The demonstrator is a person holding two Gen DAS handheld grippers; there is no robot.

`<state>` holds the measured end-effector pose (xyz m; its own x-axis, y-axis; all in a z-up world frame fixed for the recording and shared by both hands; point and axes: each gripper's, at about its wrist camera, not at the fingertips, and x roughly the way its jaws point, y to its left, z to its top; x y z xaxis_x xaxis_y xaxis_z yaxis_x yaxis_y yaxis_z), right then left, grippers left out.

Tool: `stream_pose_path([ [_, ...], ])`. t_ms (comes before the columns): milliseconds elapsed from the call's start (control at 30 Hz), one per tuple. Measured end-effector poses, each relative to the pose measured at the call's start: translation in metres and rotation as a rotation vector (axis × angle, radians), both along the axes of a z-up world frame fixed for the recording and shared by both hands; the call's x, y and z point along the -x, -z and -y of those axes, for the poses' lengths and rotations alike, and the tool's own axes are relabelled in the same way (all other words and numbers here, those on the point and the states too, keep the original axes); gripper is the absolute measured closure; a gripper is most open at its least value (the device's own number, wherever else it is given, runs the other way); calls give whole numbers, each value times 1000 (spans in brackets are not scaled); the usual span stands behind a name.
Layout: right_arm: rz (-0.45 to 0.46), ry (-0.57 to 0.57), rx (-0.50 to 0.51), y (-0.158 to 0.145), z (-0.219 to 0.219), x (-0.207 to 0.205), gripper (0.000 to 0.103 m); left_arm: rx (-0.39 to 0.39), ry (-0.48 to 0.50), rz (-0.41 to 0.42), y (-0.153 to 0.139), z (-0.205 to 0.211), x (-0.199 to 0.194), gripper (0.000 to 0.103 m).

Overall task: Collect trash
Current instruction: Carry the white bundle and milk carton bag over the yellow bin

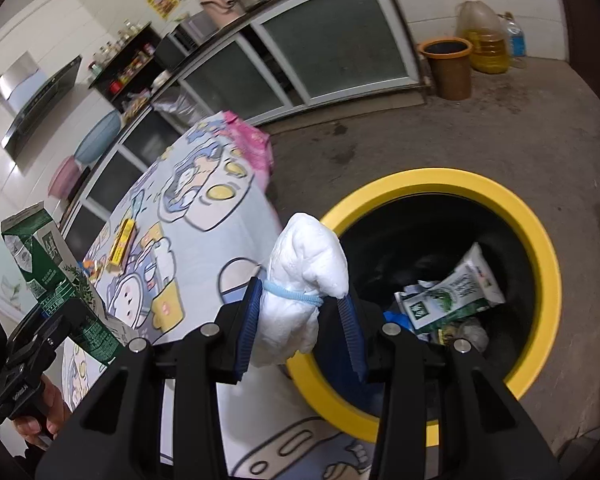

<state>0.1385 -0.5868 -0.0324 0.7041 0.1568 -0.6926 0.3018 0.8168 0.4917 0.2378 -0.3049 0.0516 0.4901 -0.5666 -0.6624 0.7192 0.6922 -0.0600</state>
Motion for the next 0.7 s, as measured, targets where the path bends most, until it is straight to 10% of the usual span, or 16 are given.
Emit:
stream_pose_path([
  [700, -59, 120, -15, 39, 49, 25, 66, -73, 110, -61, 48, 105, -10, 46],
])
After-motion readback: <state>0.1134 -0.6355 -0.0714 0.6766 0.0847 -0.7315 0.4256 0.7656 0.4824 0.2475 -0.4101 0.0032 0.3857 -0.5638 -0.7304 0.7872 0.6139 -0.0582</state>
